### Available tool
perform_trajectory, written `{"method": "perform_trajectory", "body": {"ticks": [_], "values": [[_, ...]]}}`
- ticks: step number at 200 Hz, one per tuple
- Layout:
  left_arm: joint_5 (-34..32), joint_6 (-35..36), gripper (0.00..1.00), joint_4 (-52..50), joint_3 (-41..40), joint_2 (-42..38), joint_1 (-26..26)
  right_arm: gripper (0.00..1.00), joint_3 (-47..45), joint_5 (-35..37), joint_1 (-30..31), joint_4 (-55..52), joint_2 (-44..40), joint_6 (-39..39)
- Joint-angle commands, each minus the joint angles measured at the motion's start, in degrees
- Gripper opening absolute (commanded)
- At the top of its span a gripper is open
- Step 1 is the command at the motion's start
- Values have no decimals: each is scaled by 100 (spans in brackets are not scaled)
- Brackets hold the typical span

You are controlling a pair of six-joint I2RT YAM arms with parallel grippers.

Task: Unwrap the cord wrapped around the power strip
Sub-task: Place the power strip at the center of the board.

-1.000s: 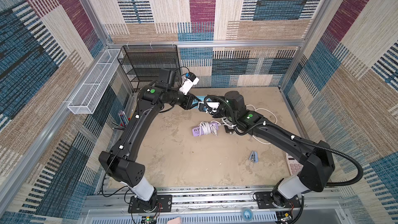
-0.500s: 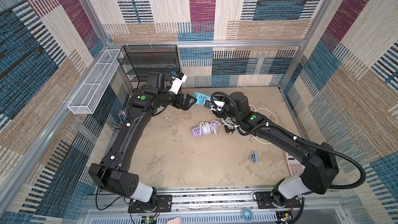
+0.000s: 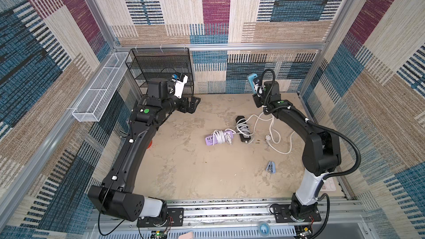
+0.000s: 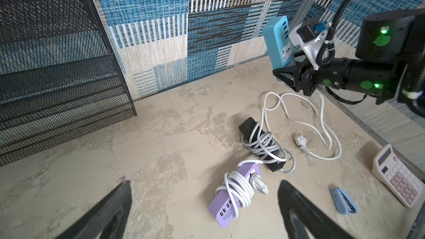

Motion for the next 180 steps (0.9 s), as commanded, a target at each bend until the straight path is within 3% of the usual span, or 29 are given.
{"method": "perform_trajectory", "body": {"ticks": [1,33,112,180], "values": [[-42,-50,100,210,-18,-13,1,22,95,280,-386,-58,183,1023],[3,-42,100,207,-23,-6,-4,22,281,141,-855,-83,717,1353],[48,-13,100,224,-45,-18,6,22,1711,-248,-1447,-425,2303,1389],[160,-31,100,216,-40,2,62,23,3334,-749,-1659,-1672,3493,1280]]}}
